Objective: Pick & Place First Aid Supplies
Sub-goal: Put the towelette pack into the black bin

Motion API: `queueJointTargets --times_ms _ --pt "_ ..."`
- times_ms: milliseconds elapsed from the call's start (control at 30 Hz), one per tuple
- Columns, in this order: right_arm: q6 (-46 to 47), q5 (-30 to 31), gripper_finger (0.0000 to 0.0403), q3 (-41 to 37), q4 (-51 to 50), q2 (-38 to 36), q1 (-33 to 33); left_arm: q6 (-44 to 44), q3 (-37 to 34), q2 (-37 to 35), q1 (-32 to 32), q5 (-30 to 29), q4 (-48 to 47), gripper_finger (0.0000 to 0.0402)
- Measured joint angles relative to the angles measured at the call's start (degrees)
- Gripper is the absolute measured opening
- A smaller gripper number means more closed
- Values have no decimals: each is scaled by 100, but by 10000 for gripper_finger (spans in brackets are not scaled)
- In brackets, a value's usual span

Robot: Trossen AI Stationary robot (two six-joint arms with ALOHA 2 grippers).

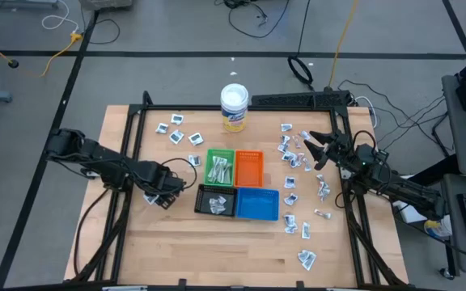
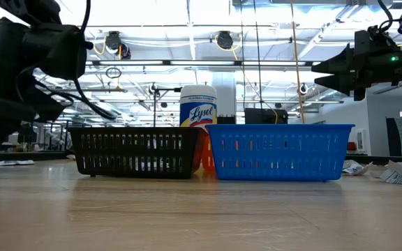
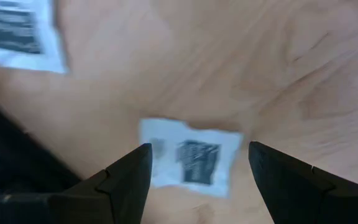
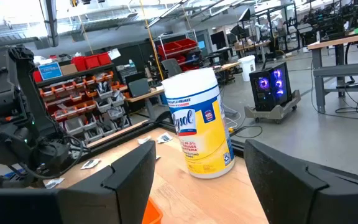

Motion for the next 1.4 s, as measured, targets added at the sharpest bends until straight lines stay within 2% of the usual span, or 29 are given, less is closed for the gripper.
queueJointTargets --times_ms 267,367,633,867,1067,1400 --pt "1 -1 242 1 -2 0 1 -119 -63 137 13 199 491 273" --pt "1 -1 242 1 -2 0 2 -129 -67 142 15 278 516 257" --pt "1 0 242 0 -1 0 1 -102 -65 148 11 474 639 121" --pt "0 0 242 2 -1 -1 1 265 -6 168 -2 731 622 12" --pt "0 -1 242 1 -1 -1 2 401 262 109 0 716 387 5" --pt "1 0 242 2 -1 -2 1 621 1041 -219 95 574 -591 4"
